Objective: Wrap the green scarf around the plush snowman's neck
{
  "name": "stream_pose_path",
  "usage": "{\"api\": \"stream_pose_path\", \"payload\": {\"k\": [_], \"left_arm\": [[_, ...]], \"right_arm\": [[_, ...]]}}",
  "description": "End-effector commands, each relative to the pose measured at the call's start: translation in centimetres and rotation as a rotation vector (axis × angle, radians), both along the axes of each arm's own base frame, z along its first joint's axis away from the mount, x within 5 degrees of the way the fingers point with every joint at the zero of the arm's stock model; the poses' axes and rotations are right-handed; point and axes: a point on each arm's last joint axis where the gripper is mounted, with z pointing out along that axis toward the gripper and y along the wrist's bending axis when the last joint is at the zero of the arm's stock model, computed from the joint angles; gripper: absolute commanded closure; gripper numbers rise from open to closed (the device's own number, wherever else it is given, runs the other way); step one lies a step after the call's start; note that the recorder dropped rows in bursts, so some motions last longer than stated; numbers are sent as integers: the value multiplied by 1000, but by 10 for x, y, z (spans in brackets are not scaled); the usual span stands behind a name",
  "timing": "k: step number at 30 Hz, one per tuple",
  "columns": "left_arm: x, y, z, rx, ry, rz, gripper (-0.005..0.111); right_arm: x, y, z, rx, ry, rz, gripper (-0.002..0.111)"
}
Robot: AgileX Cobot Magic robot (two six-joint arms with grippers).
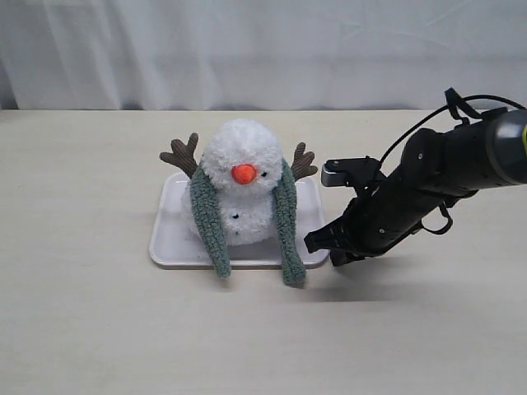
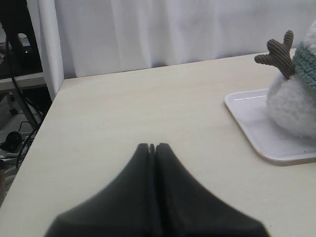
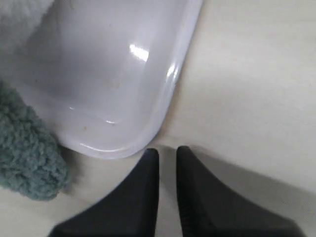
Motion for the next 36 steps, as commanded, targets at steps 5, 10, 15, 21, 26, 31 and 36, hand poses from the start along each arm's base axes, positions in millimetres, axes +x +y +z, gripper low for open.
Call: {"api": "stream_pose_path", "payload": {"k": [5,10,15,21,26,31,36], "left_arm": [[0,0,1,-4,-12,-7,107],[0,0,1,-4,-12,-7,107],[0,0,1,-4,-12,-7,107],[0,0,1,-4,-12,-7,107],[0,0,1,-4,-12,-7,107],[0,0,1,-4,-12,-7,107],[0,0,1,-4,-12,-7,107]], "right_arm": [[5,0,5,15,-65,-30,67],[10,2,7,52,-108,-92,60],[11,3,2,70,-97,-128,60],[14,2,-18,48,-80,-139,64],[13,3,-23,57,-62,-150,93],[11,3,-19,64,-48,-155,104],[-2,-4,-14,61,-63,-192,104]]}}
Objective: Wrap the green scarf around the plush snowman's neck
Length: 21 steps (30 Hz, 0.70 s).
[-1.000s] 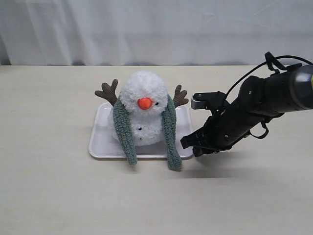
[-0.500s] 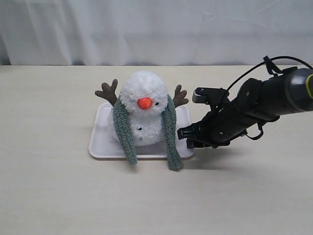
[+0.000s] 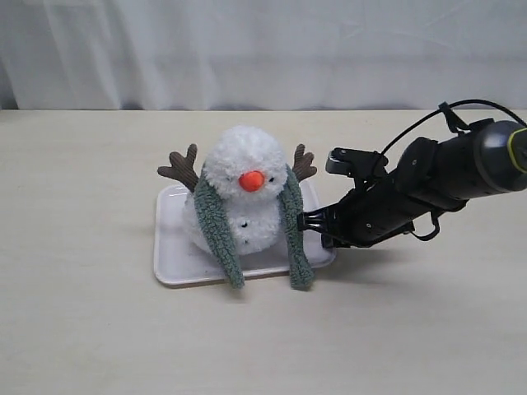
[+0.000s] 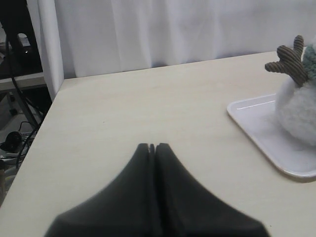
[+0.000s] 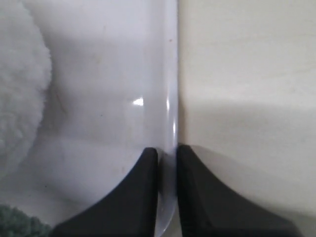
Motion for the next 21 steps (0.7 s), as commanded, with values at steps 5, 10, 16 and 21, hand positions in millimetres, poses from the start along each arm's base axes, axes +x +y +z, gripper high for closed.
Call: {"api": "stream_pose_path", "payload": {"k": [5,10,16,21], "left_arm": [[0,0,1,-4,-12,-7,107],[0,0,1,-4,-12,-7,107],[0,0,1,-4,-12,-7,107],[0,0,1,-4,-12,-7,107]], "right_arm": [[-25,-11,-2,-20,36,-24,104],[-35,-24,-2,-28,-82,-169,104],[-51,-29,2,-32,-70,-175,104],[-53,-29,1,-59,-65,-108,104]]}}
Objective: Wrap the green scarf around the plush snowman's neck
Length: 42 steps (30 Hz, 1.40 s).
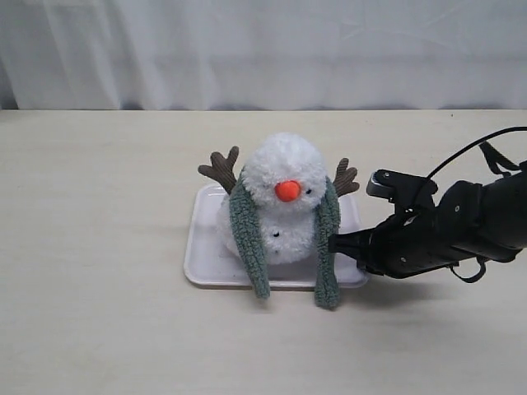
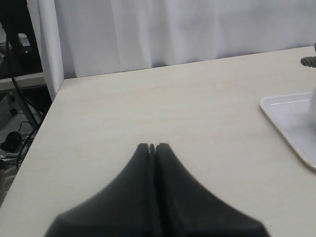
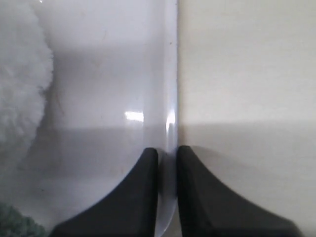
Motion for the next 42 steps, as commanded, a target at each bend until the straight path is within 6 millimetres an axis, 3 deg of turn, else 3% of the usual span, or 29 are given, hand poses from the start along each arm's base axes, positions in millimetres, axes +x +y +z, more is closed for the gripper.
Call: {"api": "stream_pose_path", "payload": {"k": [1,9,16,20,34,37,42], "left_arm": [[0,0,1,-4,-12,-7,107],[0,0,1,-4,-12,-7,107],[0,0,1,-4,-12,-7,107],[0,0,1,-4,-12,-7,107],[0,0,1,-4,-12,-7,107],[0,0,1,-4,-12,-7,107],[0,0,1,-4,-12,-7,107]], "right_arm": [[-4,-1,0,-42,5,88,104],[-4,-1,0,-44,13,98,102],[-5,0,14,-29,-6,110,67],[-9,1,32,-12,-30,128,58],[-50,-6,115,-6,-98,291,59],[-62,-9,138,19,-156,284,65],[-89,-17,180,65,-311,260,84]]}}
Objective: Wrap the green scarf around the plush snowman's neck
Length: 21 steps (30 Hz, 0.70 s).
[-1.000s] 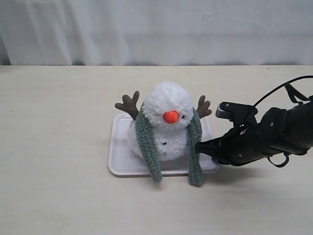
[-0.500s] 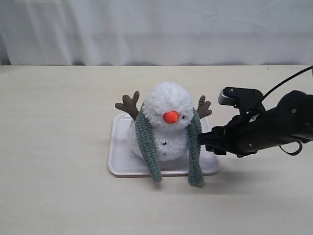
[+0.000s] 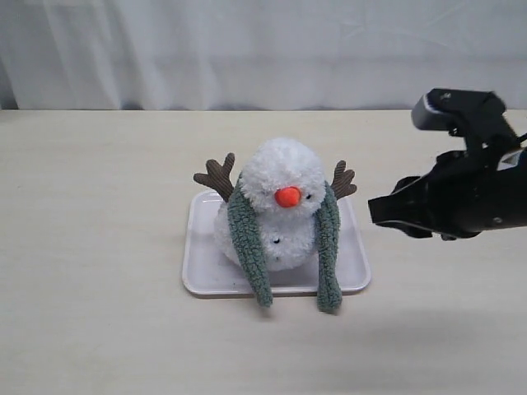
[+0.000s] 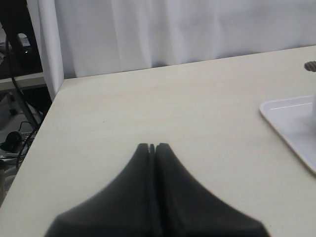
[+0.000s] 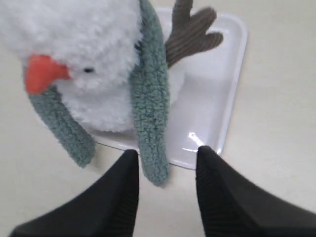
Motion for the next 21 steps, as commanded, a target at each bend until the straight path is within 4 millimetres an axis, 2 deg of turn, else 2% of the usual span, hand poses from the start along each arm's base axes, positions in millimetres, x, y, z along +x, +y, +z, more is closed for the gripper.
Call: {"api": "stream_pose_path", "payload": {"k": [1,6,10,16,21], "left_arm": [[0,0,1,-4,-12,-7,107],[0,0,1,-4,-12,-7,107],[0,0,1,-4,-12,-7,107],[0,0,1,-4,-12,-7,107],[0,0,1,-4,-12,-7,107]], "right_arm": [[-27,-10,40,68,-139,-25,88],[-70,-22,79,129,-311,-8,104],[-110,-34,99,141,-413,21,104],[-165,-49,115,204,-552,48,104],[-200,-59,121,258,-670,57,104]]}}
